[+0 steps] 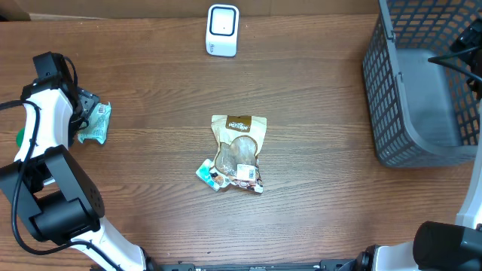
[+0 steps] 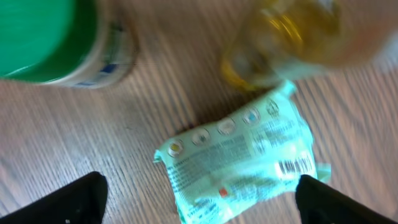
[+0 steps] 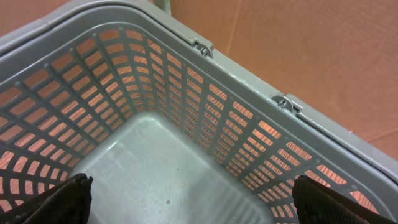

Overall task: Scan the item barcode
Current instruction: 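Move the left gripper to the brown pouch and grasp its top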

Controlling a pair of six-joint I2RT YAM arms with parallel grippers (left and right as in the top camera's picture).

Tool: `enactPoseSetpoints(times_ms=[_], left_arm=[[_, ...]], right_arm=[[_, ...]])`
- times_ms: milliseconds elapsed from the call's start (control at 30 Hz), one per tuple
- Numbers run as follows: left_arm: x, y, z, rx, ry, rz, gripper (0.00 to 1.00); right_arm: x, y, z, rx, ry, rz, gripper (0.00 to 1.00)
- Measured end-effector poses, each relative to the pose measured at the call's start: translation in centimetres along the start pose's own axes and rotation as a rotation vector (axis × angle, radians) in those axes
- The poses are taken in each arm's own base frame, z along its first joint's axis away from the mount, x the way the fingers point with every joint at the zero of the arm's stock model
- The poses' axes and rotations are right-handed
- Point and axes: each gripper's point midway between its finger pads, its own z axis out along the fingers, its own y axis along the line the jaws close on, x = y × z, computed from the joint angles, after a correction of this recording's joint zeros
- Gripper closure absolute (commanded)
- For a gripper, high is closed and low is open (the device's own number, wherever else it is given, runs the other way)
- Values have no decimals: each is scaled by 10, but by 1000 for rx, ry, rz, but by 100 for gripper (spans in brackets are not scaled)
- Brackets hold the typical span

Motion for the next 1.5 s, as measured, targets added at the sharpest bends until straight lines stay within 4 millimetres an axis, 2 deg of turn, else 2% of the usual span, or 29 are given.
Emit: enactPoseSetpoints(times_ms=[67, 200, 433, 767, 933, 1067, 1333, 1500], left_arm=[[8, -9, -1, 40, 32, 81, 19], [33, -34, -7, 146, 107, 244, 20], [109, -81, -33, 321, 272, 518, 19], [217, -111, -76, 440, 453, 847, 14], [265, -120, -97, 487, 498, 989, 15], [294, -121, -109, 498, 527, 1067, 15], [334, -118, -123, 484, 551, 1151, 13], [357, -109, -114, 445, 567, 1125, 16]], right_arm=[[0, 0, 0, 0, 0, 1, 0], [0, 0, 0, 0, 0, 1, 0], [0, 0, 0, 0, 0, 1, 0], [0, 0, 0, 0, 0, 1, 0], [0, 0, 0, 0, 0, 1, 0], [0, 0, 0, 0, 0, 1, 0], [0, 0, 0, 0, 0, 1, 0], [0, 0, 0, 0, 0, 1, 0]])
